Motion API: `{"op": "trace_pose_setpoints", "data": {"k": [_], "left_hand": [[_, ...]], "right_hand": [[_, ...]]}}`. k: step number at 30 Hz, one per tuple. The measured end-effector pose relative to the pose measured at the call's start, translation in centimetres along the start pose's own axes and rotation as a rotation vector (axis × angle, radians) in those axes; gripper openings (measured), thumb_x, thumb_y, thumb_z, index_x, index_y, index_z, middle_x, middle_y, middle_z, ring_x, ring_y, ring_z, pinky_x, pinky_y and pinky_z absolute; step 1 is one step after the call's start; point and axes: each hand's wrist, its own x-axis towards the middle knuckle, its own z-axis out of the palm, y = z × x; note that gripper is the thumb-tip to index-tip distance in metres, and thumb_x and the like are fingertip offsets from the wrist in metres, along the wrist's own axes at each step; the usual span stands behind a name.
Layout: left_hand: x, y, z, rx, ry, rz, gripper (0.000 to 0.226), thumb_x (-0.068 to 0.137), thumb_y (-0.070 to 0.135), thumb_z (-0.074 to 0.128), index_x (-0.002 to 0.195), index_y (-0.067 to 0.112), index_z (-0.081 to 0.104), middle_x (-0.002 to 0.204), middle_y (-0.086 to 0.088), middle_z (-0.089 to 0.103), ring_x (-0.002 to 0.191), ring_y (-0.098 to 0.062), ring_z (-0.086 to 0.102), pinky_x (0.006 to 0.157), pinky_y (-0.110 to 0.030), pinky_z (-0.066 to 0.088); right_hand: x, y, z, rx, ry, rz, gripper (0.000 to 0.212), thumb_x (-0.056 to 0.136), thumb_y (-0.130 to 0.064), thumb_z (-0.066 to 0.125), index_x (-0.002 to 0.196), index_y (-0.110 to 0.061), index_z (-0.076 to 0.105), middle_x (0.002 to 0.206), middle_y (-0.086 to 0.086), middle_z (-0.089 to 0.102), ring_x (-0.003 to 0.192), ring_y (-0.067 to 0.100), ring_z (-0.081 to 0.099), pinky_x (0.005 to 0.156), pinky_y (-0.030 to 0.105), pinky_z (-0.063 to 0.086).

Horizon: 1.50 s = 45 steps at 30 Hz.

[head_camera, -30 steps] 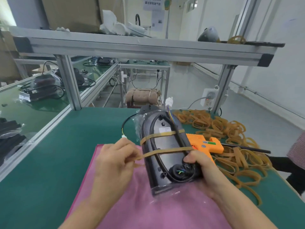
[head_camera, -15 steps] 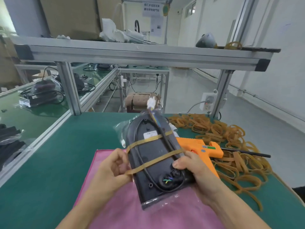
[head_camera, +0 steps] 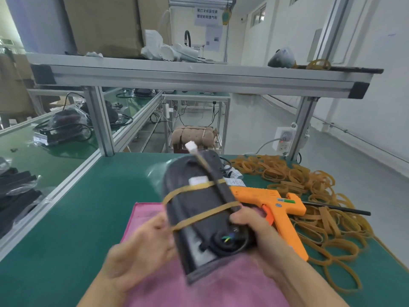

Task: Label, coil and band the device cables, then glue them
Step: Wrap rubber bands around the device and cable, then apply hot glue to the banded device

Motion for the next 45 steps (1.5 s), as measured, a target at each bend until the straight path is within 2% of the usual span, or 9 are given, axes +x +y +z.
{"op": "trace_pose_setpoints", "data": {"k": [3, 6, 12, 18, 27, 31, 35, 39, 45], "left_hand": [[-0.3, 0.7, -1.0, -0.126, 0.028, 0.027, 0.077, 0.087, 0.017, 0.07, 0.146, -0.006, 0.026, 0.157, -0.023, 0.02, 0.145, -0.039, 0.02, 0.117, -0.057, 0.003], [2.3, -0.5, 0.9, 0.233, 0.168, -0.11, 0.099, 0.068, 0.039, 0.086, 0.148, 0.01, 0.034, 0.147, -0.018, 0.045, 0.132, -0.035, 0.047, 0.107, -0.058, 0.038], [7.0, -3.3, 3.2, 0.354, 0.657, -0.022, 0.05, 0.059, 0.008, 0.076, 0.107, 0.001, 0.063, 0.093, -0.025, 0.072, 0.072, -0.034, 0.072, 0.055, -0.037, 0.058], [7.4, -2.6, 2.4, 0.38, 0.808, 0.114, 0.05, 0.056, 0.004, 0.078, 0.103, -0.001, 0.065, 0.09, -0.027, 0.072, 0.071, -0.04, 0.071, 0.057, -0.044, 0.058], [8.1, -1.5, 1.4, 0.333, 0.915, 0.081, 0.034, 0.065, 0.0, 0.077, 0.097, 0.003, 0.066, 0.08, -0.024, 0.072, 0.061, -0.035, 0.07, 0.052, -0.042, 0.058], [8.1, -0.8, 1.3, 0.267, 0.886, -0.047, 0.046, 0.054, 0.011, 0.078, 0.099, 0.007, 0.067, 0.09, -0.024, 0.072, 0.07, -0.036, 0.071, 0.059, -0.045, 0.059], [6.3, 1.2, -0.9, 0.203, 1.018, 0.002, 0.044, 0.073, 0.012, 0.074, 0.116, 0.008, 0.065, 0.074, -0.016, 0.073, 0.055, -0.029, 0.069, 0.048, -0.043, 0.058], [4.4, 0.7, -1.2, 0.288, 0.942, -0.1, 0.053, 0.063, 0.016, 0.073, 0.114, 0.007, 0.063, 0.081, -0.02, 0.073, 0.057, -0.03, 0.07, 0.052, -0.045, 0.059], [5.0, -3.4, 1.0, 0.28, 0.838, -0.225, 0.051, 0.064, 0.008, 0.072, 0.114, 0.0, 0.064, 0.099, -0.031, 0.069, 0.068, -0.037, 0.071, 0.057, -0.051, 0.059]], "right_hand": [[0.1, -1.1, -2.2, 0.094, 0.082, -0.04, 0.022, 0.058, -0.016, 0.067, 0.077, -0.012, 0.077, 0.091, 0.024, 0.071, 0.077, 0.034, 0.07, 0.066, 0.045, 0.06], [0.4, -1.1, -2.0, -0.087, 0.108, -0.002, 0.037, 0.056, -0.024, 0.068, 0.087, -0.007, 0.075, 0.098, 0.028, 0.069, 0.089, 0.039, 0.068, 0.084, 0.052, 0.055], [2.2, -0.8, -1.2, -0.416, 0.025, 0.03, 0.033, 0.088, -0.042, 0.064, 0.112, -0.019, 0.068, 0.109, 0.004, 0.073, 0.103, 0.02, 0.069, 0.087, 0.03, 0.056], [4.2, -1.7, -1.7, -0.479, -0.049, 0.174, 0.038, 0.1, -0.04, 0.043, 0.123, -0.015, 0.06, 0.118, 0.004, 0.07, 0.112, 0.017, 0.065, 0.093, 0.027, 0.053], [4.9, -2.3, 0.3, -1.257, 0.236, -0.169, 0.043, 0.096, -0.045, 0.051, 0.102, -0.01, 0.074, 0.092, 0.011, 0.073, 0.088, 0.024, 0.066, 0.082, 0.039, 0.051], [2.5, -3.1, -0.3, -0.994, 0.128, -0.243, 0.018, 0.091, -0.03, 0.064, 0.08, -0.025, 0.077, 0.06, -0.015, 0.067, 0.058, -0.003, 0.062, 0.054, 0.012, 0.044], [-0.1, -5.4, -4.8, -0.847, 0.332, -0.326, 0.016, 0.084, -0.03, 0.071, 0.071, -0.023, 0.077, 0.066, 0.0, 0.071, 0.061, 0.018, 0.064, 0.057, 0.027, 0.053], [1.1, -4.8, -8.0, -1.627, 0.597, -0.034, 0.015, 0.088, -0.036, 0.063, 0.079, -0.025, 0.068, 0.085, -0.006, 0.065, 0.087, 0.019, 0.06, 0.065, 0.029, 0.043], [4.4, -4.7, -8.5, -1.933, 0.622, 0.411, 0.033, 0.088, -0.035, 0.058, 0.114, -0.015, 0.059, 0.114, 0.004, 0.063, 0.104, 0.025, 0.061, 0.069, 0.031, 0.045]]}}
